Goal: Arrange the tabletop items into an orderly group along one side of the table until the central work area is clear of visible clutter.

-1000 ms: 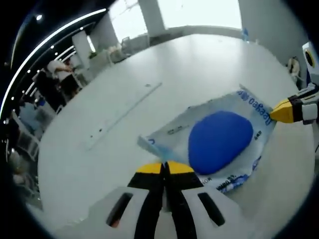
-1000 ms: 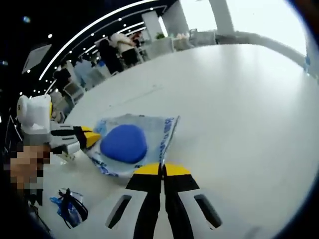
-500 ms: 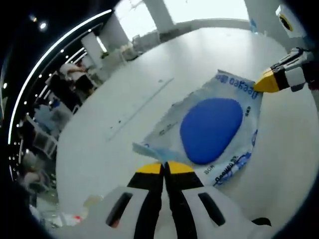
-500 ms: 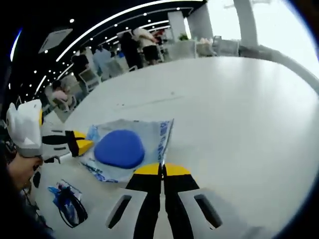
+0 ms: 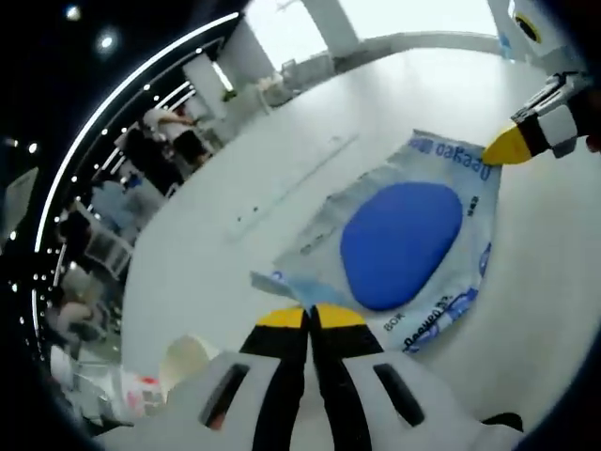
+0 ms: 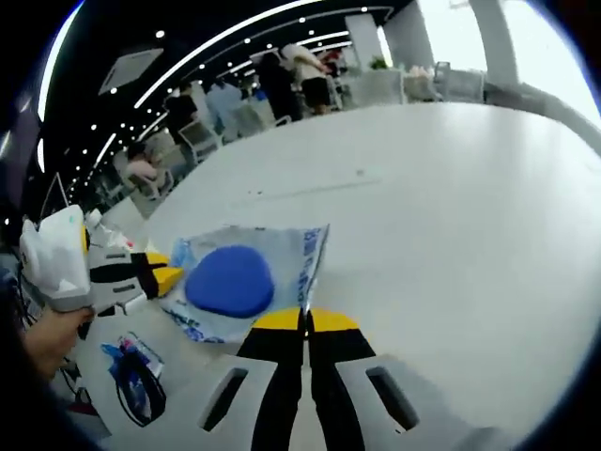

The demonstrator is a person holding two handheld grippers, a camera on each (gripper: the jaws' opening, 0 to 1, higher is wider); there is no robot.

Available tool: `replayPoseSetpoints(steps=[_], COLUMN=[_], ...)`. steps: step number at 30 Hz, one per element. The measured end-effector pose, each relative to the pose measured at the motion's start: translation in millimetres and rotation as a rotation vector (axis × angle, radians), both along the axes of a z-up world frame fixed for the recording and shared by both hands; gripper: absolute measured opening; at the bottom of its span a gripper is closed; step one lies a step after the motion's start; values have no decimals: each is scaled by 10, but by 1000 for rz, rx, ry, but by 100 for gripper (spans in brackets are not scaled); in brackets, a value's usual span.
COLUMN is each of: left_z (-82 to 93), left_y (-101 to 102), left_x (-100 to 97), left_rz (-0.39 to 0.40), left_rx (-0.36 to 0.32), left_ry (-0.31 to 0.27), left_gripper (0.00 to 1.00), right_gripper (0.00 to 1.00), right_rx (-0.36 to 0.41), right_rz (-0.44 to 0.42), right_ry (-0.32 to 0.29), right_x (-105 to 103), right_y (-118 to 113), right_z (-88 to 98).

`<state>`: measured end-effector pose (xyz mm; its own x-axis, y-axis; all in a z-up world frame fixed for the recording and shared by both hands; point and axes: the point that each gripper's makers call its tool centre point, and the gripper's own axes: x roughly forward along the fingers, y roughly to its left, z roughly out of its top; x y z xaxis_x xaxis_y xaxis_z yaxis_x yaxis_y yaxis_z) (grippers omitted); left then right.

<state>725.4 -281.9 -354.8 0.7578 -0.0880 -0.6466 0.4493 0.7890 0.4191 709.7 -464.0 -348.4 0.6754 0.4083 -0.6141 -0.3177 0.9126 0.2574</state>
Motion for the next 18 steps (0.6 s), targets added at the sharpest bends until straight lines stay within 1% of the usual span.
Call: replayPoseSetpoints(steps=[3, 7, 8, 12, 13, 15, 18], left_z=[-59, -139, -164, -236, -249, -280, -331], left_y=[52, 114, 129, 166, 180, 169, 171], left_x=[-6, -2, -14, -38, -46, -61, -84], left_rz=[3, 34, 50, 59, 62, 56, 54], left_rx=[36, 24, 15, 33, 30, 1, 24], left_ry=[15, 46, 57, 68, 69, 69, 66], left_gripper=[0, 0, 0, 0, 0, 0, 0], right_gripper=[1, 1, 1, 1, 1, 1, 1], right_rx=[10, 9, -3, -13, -13, -24, -15], right_rz=[19, 38, 48, 64, 64, 55, 51], right_ry=[14, 32, 34, 18, 15, 15, 21], right_x=[-5, -30, -43, -28, -16, 7, 16], right_y=[46, 100, 121, 165, 165, 144, 152], right_z=[-40, -110, -142, -172, -173, -190, -219])
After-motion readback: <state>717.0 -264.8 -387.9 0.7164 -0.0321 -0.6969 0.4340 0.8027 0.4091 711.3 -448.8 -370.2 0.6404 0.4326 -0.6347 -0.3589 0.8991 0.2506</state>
